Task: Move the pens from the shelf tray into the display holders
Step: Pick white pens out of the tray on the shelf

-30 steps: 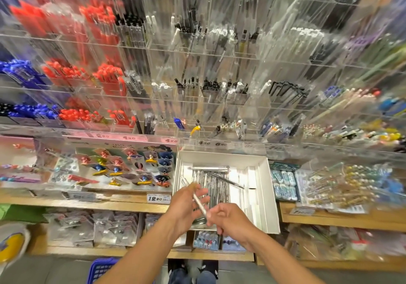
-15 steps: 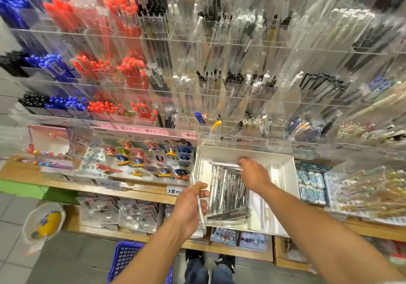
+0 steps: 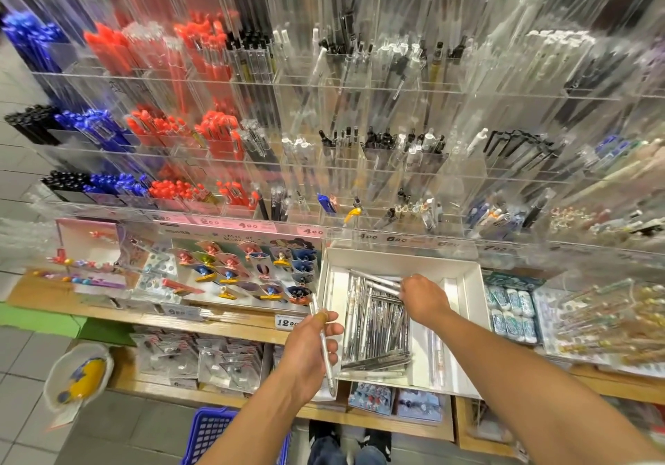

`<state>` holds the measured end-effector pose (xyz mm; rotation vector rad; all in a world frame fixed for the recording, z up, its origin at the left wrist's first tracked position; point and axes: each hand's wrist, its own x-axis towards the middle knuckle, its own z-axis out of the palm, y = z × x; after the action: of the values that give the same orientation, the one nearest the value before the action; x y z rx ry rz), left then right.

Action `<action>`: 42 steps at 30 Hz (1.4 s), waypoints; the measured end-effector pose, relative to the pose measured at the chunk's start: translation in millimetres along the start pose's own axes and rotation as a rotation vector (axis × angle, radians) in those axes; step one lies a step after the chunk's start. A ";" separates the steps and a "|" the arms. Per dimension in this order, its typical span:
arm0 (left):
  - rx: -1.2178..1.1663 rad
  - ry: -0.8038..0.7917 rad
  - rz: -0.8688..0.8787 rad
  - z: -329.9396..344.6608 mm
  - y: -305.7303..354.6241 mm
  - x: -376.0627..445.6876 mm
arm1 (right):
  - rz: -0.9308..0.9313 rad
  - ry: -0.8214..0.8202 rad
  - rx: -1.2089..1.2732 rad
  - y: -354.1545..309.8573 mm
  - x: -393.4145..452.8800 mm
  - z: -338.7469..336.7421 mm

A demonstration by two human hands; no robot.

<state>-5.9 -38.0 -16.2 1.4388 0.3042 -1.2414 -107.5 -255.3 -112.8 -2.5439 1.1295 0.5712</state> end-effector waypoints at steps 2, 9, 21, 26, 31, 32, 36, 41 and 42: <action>-0.003 -0.002 -0.001 -0.8 -0.7 -0.4 | -0.006 -0.015 -0.017 -2.8 0.1 -2.1; -0.024 -0.019 0.000 -3.1 -0.7 4.9 | -0.036 -0.079 0.148 1.1 -15.8 -4.5; -0.015 -0.043 -0.043 18.7 -7.3 12.5 | 0.045 -0.225 1.175 -20.3 -132.0 -9.8; -0.045 -0.054 -0.041 23.9 -7.8 12.3 | -0.037 -0.271 1.144 -43.4 -164.9 -10.0; -0.049 -0.086 -0.015 22.2 -8.8 10.7 | -0.078 -0.276 1.116 -48.3 -174.8 -16.4; -0.052 -0.099 -0.017 22.3 -9.1 10.2 | -0.090 -0.293 1.102 -48.3 -174.4 -17.4; -0.040 -0.138 -0.005 22.7 -9.5 9.4 | -0.124 -0.334 1.021 -42.8 -158.0 -17.8; -0.025 -0.132 -0.008 9.7 -10.0 10.3 | 0.098 0.044 0.796 -20.8 -88.4 -10.1; -0.024 -0.127 -0.011 6.0 -10.7 11.0 | 0.113 0.096 0.726 -17.2 -72.7 -7.5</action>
<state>-12.6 -44.7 -29.8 1.3329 0.2405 -1.3274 -137.3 -201.0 -70.2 -1.9011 1.2333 0.0314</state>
